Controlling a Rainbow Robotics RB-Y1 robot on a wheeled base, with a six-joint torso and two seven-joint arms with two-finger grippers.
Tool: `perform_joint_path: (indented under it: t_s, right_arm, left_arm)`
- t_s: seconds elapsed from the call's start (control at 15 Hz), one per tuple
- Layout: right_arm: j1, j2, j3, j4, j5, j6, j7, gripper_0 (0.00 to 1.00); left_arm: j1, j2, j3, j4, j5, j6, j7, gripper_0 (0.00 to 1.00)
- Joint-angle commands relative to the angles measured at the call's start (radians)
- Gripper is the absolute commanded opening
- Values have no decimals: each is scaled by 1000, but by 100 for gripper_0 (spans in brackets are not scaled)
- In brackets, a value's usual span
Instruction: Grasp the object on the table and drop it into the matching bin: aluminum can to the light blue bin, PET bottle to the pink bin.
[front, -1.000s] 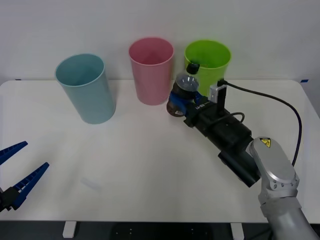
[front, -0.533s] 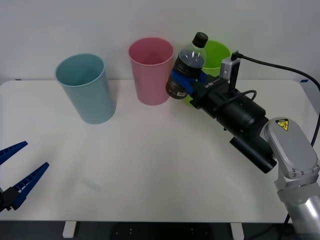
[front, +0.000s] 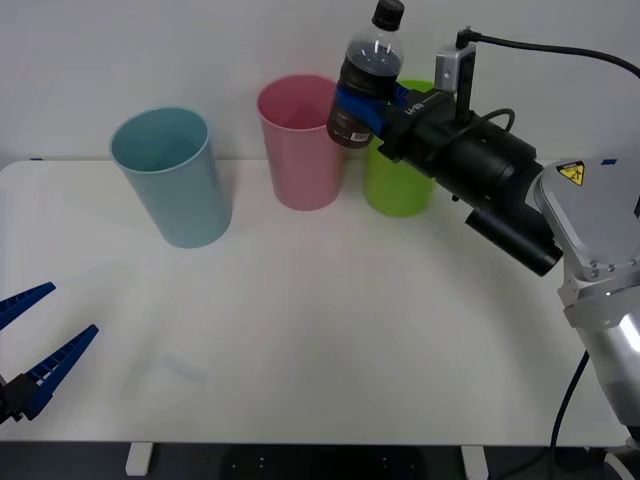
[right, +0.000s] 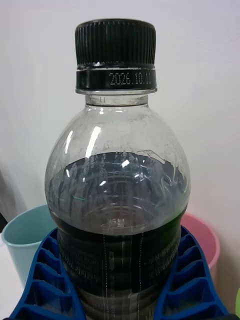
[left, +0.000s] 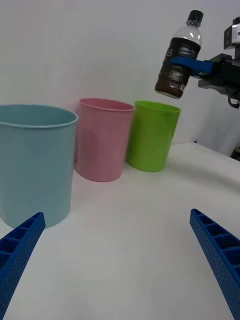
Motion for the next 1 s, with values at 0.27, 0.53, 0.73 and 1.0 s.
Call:
perform_joint_path:
  t_s: [0.27, 0.53, 0.73, 1.0]
  right_arm:
    - [-220, 29, 5, 277, 3, -3, 20, 0]
    - [-340, 101, 3, 449, 29, 68, 46, 0]
    - [-414, 164, 3, 564, 54, 165, 74, 0]
    - [-503, 236, 2, 710, 58, 304, 164, 0]
  left_arm:
    - [0, 0, 0, 0, 0, 0, 0, 100]
    - [0, 0, 0, 0, 0, 0, 0, 100]
    - [0, 0, 0, 0, 0, 0, 0, 100]
    - [0, 0, 0, 0, 0, 0, 0, 100]
